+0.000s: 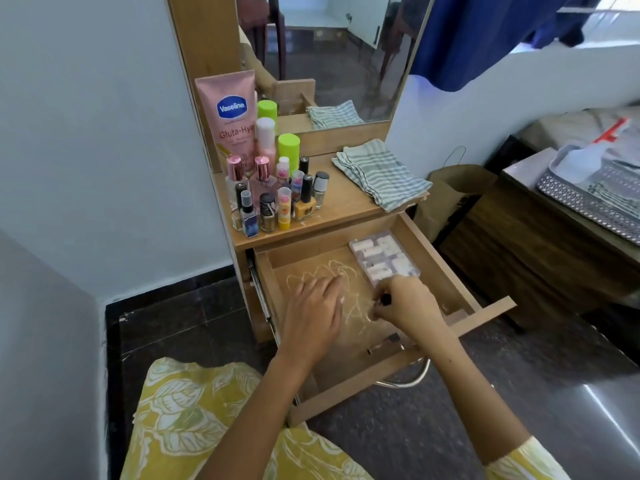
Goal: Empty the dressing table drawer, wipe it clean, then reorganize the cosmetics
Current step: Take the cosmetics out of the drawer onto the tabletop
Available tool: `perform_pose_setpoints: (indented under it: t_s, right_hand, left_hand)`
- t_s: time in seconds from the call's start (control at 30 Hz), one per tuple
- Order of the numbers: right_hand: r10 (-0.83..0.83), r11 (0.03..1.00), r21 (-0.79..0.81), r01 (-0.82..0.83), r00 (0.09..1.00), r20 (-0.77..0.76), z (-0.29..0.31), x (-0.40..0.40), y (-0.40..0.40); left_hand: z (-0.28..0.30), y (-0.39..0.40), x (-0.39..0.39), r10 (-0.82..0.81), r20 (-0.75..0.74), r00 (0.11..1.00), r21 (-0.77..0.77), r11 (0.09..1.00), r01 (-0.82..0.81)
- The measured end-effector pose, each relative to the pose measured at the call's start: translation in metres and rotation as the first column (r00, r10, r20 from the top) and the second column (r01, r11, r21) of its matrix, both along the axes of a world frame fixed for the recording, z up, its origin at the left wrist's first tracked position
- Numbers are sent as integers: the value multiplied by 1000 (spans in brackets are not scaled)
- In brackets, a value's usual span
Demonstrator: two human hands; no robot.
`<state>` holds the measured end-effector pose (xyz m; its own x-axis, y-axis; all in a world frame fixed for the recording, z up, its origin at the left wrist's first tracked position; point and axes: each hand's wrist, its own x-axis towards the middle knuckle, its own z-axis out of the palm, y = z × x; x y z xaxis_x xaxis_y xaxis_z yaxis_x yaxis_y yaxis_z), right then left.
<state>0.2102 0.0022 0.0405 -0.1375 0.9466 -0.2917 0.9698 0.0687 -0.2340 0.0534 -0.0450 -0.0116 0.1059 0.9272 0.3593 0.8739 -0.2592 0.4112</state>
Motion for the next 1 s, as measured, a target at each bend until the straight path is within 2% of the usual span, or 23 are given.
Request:
perform_pose_setpoints:
  t_s: [0.07, 0.17, 0.23, 0.3, 0.37, 0.47, 0.67, 0.77, 0.87, 0.93, 1.0]
  right_hand:
    - [-25, 994, 95, 50, 970, -243, 9, -10, 6]
    - [0, 944, 278, 179, 841, -542, 25, -33, 19]
    - [35, 908, 327, 262, 729, -683, 32, -50, 28]
    - [62, 875, 353, 331, 646, -760, 35, -65, 39]
    - [73, 856, 364, 368, 610, -789, 35, -77, 49]
    - [81, 827, 426, 367, 672, -736, 27, -89, 58]
    - [87, 817, 438, 374, 672, -735, 18, -103, 65]
    - [104, 813, 426, 396, 621, -777, 18, -105, 65]
    - [66, 869, 323, 375, 559, -827, 16, -99, 62]
    - [53, 884, 315, 345, 596, -802, 16, -84, 57]
    - [108, 906, 367, 210, 725, -681, 17, -60, 50]
  left_hand:
    - [0, 3, -1, 81, -10, 997, 18, 997, -81]
    - [3, 9, -4, 170, -43, 985, 16, 985, -169]
    - [6, 13, -5, 191, -122, 974, 11, 982, -191]
    - [6, 16, -6, 206, -177, 962, 1, 978, -209]
    - [3, 19, -7, 232, -187, 955, -18, 971, -239]
    - [-2, 22, -8, 280, -177, 944, -46, 955, -292]
    - [-6, 23, -9, 316, -185, 931, -72, 940, -333]
    - [-5, 22, -9, 337, -172, 926, -73, 933, -353]
    - [-6, 21, -10, 338, -158, 928, -71, 933, -352]
    - [-6, 21, -10, 343, -160, 926, -70, 931, -357]
    - [-6, 21, -9, 342, -162, 926, -69, 932, -356]
